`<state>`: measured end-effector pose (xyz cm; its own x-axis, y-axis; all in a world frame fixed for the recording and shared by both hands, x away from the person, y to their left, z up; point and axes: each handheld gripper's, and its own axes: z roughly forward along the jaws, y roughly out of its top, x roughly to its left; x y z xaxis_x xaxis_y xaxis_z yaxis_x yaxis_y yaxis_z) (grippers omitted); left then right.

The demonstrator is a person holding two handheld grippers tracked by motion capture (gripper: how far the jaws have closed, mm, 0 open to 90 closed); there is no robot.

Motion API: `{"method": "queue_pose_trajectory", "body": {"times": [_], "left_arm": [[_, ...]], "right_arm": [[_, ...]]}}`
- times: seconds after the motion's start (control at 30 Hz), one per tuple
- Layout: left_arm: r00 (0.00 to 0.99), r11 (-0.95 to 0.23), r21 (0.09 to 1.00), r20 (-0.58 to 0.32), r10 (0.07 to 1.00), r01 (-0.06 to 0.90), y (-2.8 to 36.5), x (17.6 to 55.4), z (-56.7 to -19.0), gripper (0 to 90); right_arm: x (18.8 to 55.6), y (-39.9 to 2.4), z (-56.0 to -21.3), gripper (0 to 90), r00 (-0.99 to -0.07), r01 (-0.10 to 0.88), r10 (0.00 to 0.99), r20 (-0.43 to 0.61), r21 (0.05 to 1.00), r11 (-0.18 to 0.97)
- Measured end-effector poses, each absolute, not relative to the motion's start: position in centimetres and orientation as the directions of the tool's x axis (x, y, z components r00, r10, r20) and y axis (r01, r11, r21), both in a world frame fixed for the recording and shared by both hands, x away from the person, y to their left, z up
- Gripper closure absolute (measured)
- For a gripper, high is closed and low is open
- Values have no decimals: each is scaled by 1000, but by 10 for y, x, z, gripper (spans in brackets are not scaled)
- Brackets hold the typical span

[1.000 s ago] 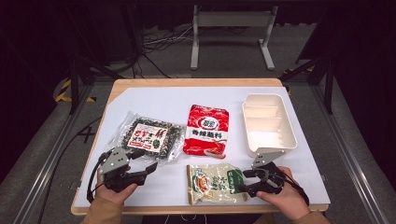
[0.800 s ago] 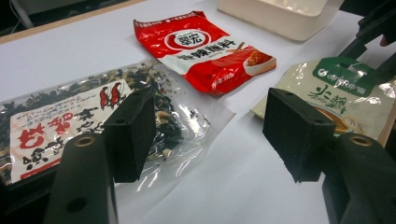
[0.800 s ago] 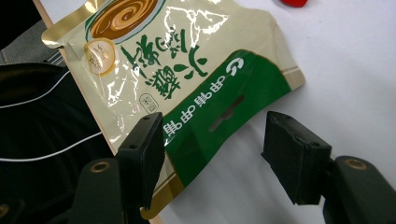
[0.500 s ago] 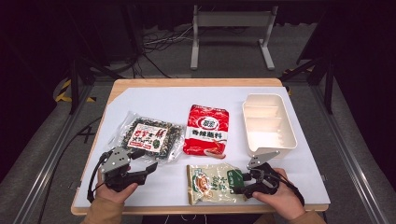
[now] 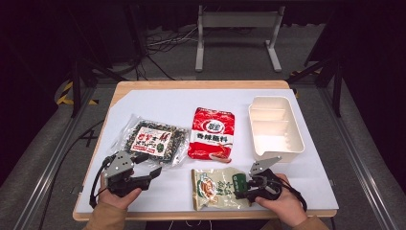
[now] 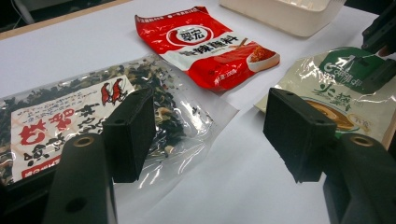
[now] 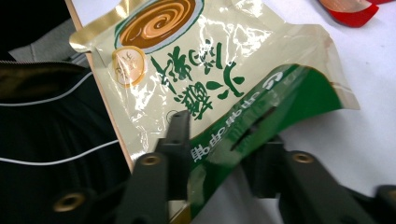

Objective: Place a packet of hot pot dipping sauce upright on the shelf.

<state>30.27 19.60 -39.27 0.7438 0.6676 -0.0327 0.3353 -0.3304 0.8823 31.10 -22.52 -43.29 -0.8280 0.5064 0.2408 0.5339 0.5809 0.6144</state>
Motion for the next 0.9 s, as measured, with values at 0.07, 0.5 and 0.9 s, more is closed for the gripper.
{"method": "queue_pose_trajectory", "body": {"times": [0.07,0.5,0.9], "left_arm": [[743,-330,882,-33,669,336,196,303,-393,344],[739,-329,883,-28,673,334,197,303,-393,343],[734,-327,884,-26,679,334,198,303,-393,343]], "right_arm": [[312,-224,-434,760,-825,539,513,238,606,585],[314,-224,-421,897,-801,571,531,277,621,537],[310,-228,-381,899,-832,517,492,256,679,521]]}}
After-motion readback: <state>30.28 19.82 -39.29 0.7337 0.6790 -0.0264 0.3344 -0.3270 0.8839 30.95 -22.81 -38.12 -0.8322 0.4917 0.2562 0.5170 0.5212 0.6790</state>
